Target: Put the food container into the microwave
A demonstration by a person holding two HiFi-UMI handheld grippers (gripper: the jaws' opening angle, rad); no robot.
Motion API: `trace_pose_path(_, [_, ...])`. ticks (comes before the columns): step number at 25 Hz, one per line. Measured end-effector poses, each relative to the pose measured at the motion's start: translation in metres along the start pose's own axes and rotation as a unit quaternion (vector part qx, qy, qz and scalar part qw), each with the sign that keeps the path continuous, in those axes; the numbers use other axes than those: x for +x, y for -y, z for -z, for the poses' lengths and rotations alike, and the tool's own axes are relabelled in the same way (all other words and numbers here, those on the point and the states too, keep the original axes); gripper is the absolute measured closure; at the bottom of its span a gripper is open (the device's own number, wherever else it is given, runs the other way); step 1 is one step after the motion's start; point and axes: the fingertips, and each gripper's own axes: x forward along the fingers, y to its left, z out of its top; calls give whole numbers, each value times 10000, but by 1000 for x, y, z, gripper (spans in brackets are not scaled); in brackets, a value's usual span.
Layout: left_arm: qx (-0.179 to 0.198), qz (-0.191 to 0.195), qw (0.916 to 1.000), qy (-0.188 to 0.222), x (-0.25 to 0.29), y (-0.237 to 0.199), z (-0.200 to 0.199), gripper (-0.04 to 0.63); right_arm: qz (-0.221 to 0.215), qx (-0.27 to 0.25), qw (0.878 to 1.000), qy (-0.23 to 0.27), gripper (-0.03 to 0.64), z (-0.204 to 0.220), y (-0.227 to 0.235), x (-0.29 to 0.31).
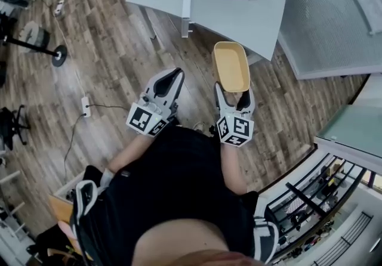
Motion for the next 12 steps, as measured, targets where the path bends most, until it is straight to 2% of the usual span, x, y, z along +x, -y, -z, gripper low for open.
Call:
trace_pose_path(6, [-127,134,9998,-52,5,-32,6,554,133,-16,9999,31,149,1,-7,30])
trace_pose_path(12, [-199,124,9996,-135,46,-48,28,554,139,-8,9999,-28,149,-1,26,78])
